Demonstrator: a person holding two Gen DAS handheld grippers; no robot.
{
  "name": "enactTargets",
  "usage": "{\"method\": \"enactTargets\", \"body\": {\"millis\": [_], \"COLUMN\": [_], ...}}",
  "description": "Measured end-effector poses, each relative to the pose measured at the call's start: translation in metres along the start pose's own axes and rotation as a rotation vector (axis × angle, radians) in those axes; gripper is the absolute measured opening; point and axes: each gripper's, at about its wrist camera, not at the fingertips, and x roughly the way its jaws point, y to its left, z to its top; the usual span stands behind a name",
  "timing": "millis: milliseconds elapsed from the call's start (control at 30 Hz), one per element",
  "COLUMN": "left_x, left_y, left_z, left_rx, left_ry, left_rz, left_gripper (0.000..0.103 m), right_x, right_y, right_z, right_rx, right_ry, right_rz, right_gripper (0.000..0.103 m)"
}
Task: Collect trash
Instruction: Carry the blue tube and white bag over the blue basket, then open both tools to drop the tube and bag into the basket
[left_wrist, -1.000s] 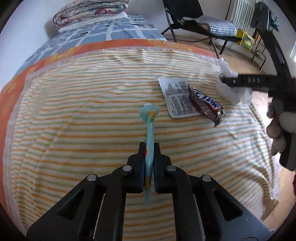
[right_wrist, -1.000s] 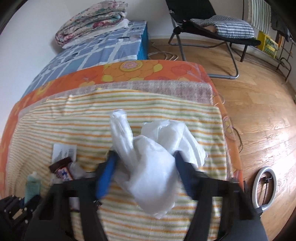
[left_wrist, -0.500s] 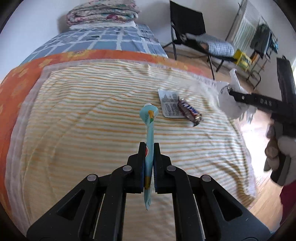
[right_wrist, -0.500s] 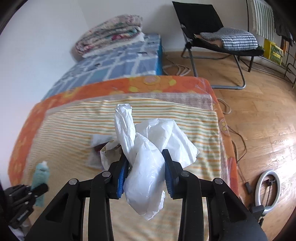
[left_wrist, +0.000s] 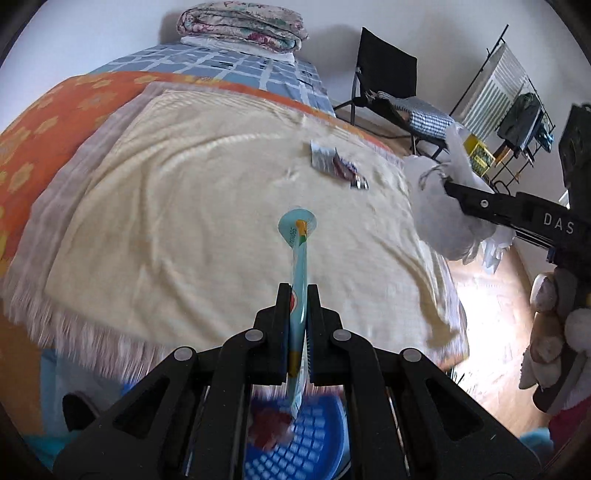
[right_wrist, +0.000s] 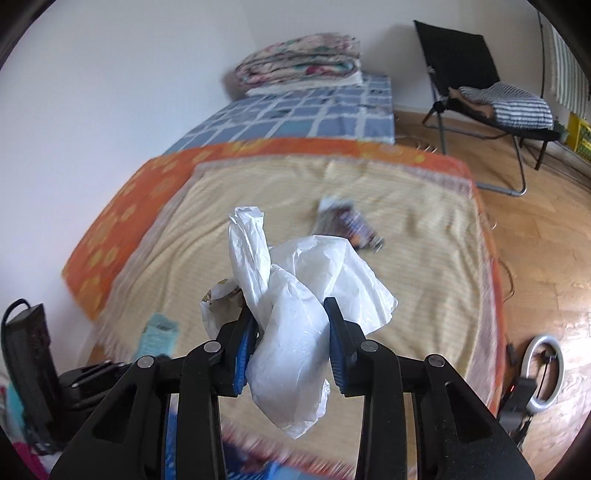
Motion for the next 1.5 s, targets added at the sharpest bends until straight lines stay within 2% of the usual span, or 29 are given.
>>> {"method": "enactTargets", "body": {"millis": [167,467,900,1133,1500], "left_x": [-0.029,-0.040,-0.044,-0.035,-0.013], "left_y": [0.008,0.016,0.048,0.067,0.080], "left_z": [-0.035,-0.086,-0.133,-0.148,-0.155], "left_rx": [0.013,0.032,-0.007,-0.030,-0.041], "left_ry": [-0.010,0.044,0.109,0.160,0.210], "left_rz": [0.016,0.007,0.029,0.062,0.113], "left_gripper": [0.005,0.005,0.005,0.005,0.005], "right_x": [-0.008,-0.012,-0.008,0.011,0.048], "right_y": [0.041,0.089,0.117,0.127,0.110], "right_z": [-0.036,-0.079,-0.125,-0.151,-0.169], "right_rx": [-0.053,-0.113,-0.114,-0.131,-0.055], "right_ry": [0.054,0.117,0.190,0.278,0.366], "right_rz": [0.009,0.004,-0.009,-0.019,-0.034], "right_gripper": [0.033,0.033,0.033,0.033,0.033]}}
